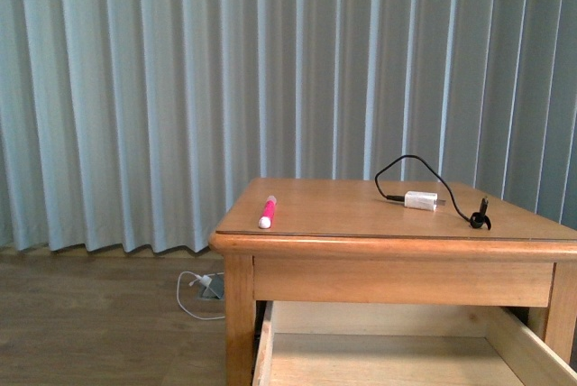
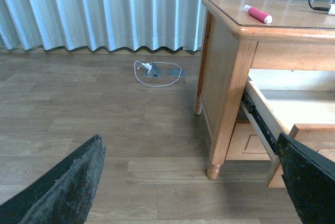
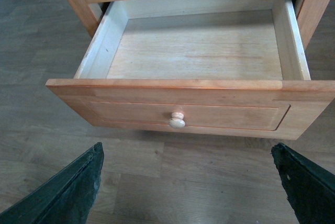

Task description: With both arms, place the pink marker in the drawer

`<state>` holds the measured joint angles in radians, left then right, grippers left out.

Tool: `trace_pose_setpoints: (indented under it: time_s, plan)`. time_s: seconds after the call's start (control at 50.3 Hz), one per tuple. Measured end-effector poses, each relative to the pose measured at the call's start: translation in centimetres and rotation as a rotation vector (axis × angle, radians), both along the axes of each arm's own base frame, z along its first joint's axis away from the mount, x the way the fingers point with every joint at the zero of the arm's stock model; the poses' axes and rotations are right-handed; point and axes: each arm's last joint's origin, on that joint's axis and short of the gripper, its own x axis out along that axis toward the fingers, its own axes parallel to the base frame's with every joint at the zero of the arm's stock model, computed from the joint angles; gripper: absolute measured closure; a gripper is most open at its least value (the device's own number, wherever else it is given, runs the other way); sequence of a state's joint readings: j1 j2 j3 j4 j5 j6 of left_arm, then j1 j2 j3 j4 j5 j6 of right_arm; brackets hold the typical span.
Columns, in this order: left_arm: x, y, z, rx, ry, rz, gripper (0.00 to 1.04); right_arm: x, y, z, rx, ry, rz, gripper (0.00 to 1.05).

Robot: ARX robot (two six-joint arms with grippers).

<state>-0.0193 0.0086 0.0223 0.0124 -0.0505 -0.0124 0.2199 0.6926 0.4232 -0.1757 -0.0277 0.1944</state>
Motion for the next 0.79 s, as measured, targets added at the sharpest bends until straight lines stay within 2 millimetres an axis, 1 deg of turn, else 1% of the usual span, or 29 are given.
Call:
trace_pose_setpoints:
  time_s: [0.04,0.079,0.119,0.179,0.219,0.278,0.298,0.358,0.378,0.457,0.556,0.636,0.656,0.715,0.795]
  plan:
    - [0.1,-0.1,0.3,-0.026,-0.033,0.101,0.06,0.0,0.0,0.0,0.000,0.000,0.000,0.08]
    - [0.2,-0.2,0.6,-0.048,-0.049,0.167,0.06,0.0,0.0,0.0,0.000,0.000,0.000,0.08]
    - [0.5,-0.5,0.5,-0.072,-0.022,0.233,0.06,0.0,0.0,0.0,0.000,0.000,0.000,0.08]
    - [1.0,-0.9,0.4,-0.059,0.035,0.271,0.06,0.0,0.0,0.0,0.000,0.000,0.000,0.08]
    - [1.6,-1.2,0.8,-0.054,0.048,0.265,0.06,0.0,0.0,0.0,0.000,-0.001,0.000,0.08]
    - [2.4,-1.4,2.1,-0.056,0.039,0.244,0.06,0.0,0.0,0.0,0.000,-0.001,0.000,0.08]
    - [3.0,-1.6,3.2,-0.057,0.028,0.228,0.06,0.0,0.0,0.0,0.000,-0.001,0.000,0.08]
    - [4.5,-2.1,5.5,-0.050,0.012,0.174,0.06,0.0,0.0,0.0,0.000,-0.001,0.000,0.08]
    - [4.8,-2.2,5.9,-0.049,0.012,0.165,0.06,0.0,0.0,0.0,0.000,-0.001,0.000,0.08]
    - [7.5,-3.1,8.3,-0.013,0.038,0.078,0.06,0.0,0.0,0.0,0.000,-0.001,0.000,0.08]
    - [11.5,-4.4,10.5,0.036,0.072,-0.002,0.06,0.0,0.0,0.0,0.000,-0.001,0.000,0.08]
    - [14.7,-5.6,11.5,0.076,0.096,-0.037,0.06,0.0,0.0,0.0,0.000,-0.001,0.000,0.08]
    - [15.1,-5.8,11.7,0.078,0.098,-0.040,0.06,0.0,0.0,0.0,0.000,-0.001,0.000,0.08]
    - [17.5,-6.8,12.3,0.096,0.111,-0.059,0.06,0.0,0.0,0.0,0.000,-0.001,0.000,0.08]
    - [20.4,-8.3,12.6,0.119,0.138,-0.078,0.06,0.0,0.0,0.0,0.000,-0.001,0.000,0.08]
